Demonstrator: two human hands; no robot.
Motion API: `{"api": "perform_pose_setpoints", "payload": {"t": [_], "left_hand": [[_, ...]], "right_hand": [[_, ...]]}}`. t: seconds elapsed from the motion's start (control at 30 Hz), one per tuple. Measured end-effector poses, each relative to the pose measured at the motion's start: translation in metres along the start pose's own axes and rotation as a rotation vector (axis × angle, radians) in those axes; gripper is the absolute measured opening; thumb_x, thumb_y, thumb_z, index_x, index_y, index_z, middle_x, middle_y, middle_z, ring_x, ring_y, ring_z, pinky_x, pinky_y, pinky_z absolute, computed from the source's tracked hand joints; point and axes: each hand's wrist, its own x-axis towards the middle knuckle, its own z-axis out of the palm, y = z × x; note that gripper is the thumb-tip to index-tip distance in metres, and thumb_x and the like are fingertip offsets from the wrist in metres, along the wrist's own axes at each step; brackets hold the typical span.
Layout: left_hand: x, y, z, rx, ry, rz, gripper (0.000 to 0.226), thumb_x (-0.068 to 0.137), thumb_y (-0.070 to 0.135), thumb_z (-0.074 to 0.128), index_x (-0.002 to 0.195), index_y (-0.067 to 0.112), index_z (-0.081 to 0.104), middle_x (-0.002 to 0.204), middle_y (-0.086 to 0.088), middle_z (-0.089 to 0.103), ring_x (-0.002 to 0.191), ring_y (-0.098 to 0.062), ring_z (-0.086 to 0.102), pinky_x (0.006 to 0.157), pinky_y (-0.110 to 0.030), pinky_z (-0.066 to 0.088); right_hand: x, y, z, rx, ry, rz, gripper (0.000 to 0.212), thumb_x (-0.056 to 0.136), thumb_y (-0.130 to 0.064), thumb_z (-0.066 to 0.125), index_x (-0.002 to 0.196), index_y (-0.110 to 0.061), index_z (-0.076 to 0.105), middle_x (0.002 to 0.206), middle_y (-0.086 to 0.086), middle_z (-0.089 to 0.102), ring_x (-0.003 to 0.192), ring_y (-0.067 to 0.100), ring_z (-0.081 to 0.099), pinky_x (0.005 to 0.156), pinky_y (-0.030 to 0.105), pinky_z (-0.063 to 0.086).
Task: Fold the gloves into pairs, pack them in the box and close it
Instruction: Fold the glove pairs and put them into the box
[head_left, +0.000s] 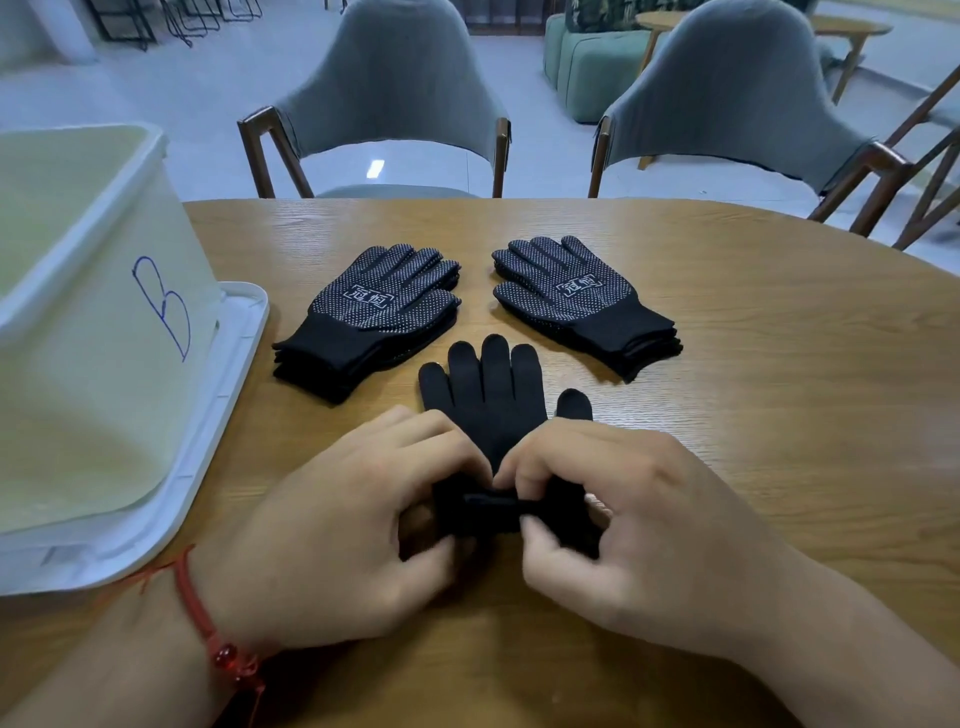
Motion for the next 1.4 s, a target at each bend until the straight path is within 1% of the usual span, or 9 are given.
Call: {"api": "perform_pose_setpoints", "payload": {"t": [0.17, 0.27, 0.33, 0.5, 0.67, 0.87, 0.97, 1.2, 1.4], "left_hand": [[0.003, -0.004, 0.007, -0.107, 0.125, -0.055, 0.018, 0.097, 0.051, 0.060, 0.103, 0.036, 0.069, 0.095, 0.017, 0.063, 0.092, -0.009, 0.059, 0.077, -0.022, 0.045], [0.003, -0.004, 0.003, -0.227, 0.131, -0.122, 0.011, 0.102, 0.044, 0.065, 0.105, 0.037, 0.073, 0.095, 0.013, 0.070, 0.090, -0.010, 0.065, 0.074, -0.025, 0.047], [0.002, -0.002, 0.000, -0.301, 0.101, -0.158, 0.016, 0.102, 0.038, 0.065, 0.116, 0.039, 0.074, 0.102, 0.011, 0.074, 0.094, -0.014, 0.069, 0.081, -0.034, 0.053], [0.003, 0.002, -0.001, -0.384, 0.076, -0.200, 0.023, 0.102, 0.038, 0.062, 0.123, 0.039, 0.072, 0.110, 0.011, 0.076, 0.101, -0.015, 0.072, 0.090, -0.044, 0.055], [0.004, 0.005, -0.003, -0.439, 0.058, -0.194, 0.027, 0.103, 0.029, 0.061, 0.126, 0.037, 0.073, 0.119, 0.018, 0.076, 0.116, -0.006, 0.069, 0.099, -0.032, 0.053], [0.003, 0.003, 0.003, -0.381, 0.169, -0.296, 0.037, 0.093, 0.049, 0.065, 0.127, 0.041, 0.055, 0.090, 0.009, 0.075, 0.071, -0.012, 0.069, 0.073, -0.035, 0.055], [0.001, 0.004, 0.000, -0.444, 0.135, -0.350, 0.050, 0.088, 0.041, 0.076, 0.130, 0.048, 0.049, 0.090, 0.006, 0.071, 0.070, -0.012, 0.064, 0.072, -0.032, 0.055], [0.002, 0.004, -0.004, -0.486, 0.067, -0.375, 0.039, 0.094, 0.033, 0.074, 0.124, 0.042, 0.051, 0.085, 0.000, 0.074, 0.073, -0.024, 0.067, 0.075, -0.040, 0.053], [0.009, 0.009, 0.010, -0.331, 0.269, -0.427, 0.035, 0.092, 0.037, 0.075, 0.114, 0.036, 0.048, 0.076, 0.010, 0.073, 0.057, -0.008, 0.062, 0.056, -0.016, 0.045]], "right_hand": [[-0.001, 0.002, -0.003, 0.179, 0.038, 0.087, 0.008, 0.096, -0.041, 0.066, 0.098, -0.036, 0.060, 0.094, -0.001, 0.073, 0.083, 0.021, 0.067, 0.072, 0.039, 0.051], [-0.001, 0.001, -0.009, 0.283, -0.001, 0.147, 0.035, 0.093, -0.048, 0.079, 0.120, -0.036, 0.061, 0.112, -0.014, 0.075, 0.109, 0.009, 0.071, 0.089, 0.021, 0.052], [0.000, 0.003, -0.006, 0.206, -0.031, 0.178, 0.047, 0.087, -0.046, 0.084, 0.127, -0.042, 0.059, 0.112, -0.023, 0.072, 0.109, 0.001, 0.069, 0.090, 0.015, 0.048], [0.004, 0.007, -0.001, 0.146, -0.001, 0.211, 0.020, 0.094, -0.025, 0.079, 0.107, -0.038, 0.071, 0.082, -0.013, 0.069, 0.079, 0.015, 0.067, 0.064, 0.020, 0.044], [0.003, 0.007, -0.003, 0.247, -0.051, 0.268, 0.013, 0.096, -0.029, 0.079, 0.104, -0.036, 0.071, 0.083, -0.009, 0.070, 0.078, 0.018, 0.067, 0.066, 0.029, 0.048], [0.002, 0.013, -0.002, 0.289, -0.004, 0.330, 0.047, 0.092, -0.029, 0.081, 0.128, -0.051, 0.061, 0.113, -0.016, 0.075, 0.097, 0.015, 0.075, 0.088, 0.044, 0.061], [0.003, 0.014, -0.003, 0.371, -0.029, 0.351, 0.063, 0.093, -0.015, 0.078, 0.138, -0.053, 0.055, 0.124, -0.012, 0.074, 0.109, 0.014, 0.074, 0.097, 0.044, 0.060], [0.006, 0.012, -0.004, 0.532, 0.055, 0.412, 0.068, 0.094, -0.006, 0.080, 0.135, -0.055, 0.058, 0.126, -0.008, 0.073, 0.100, 0.016, 0.078, 0.086, 0.040, 0.063], [0.007, 0.012, 0.003, 0.240, 0.119, 0.427, 0.063, 0.090, -0.023, 0.083, 0.134, -0.057, 0.055, 0.122, -0.030, 0.061, 0.086, 0.008, 0.074, 0.077, 0.020, 0.056]]}}
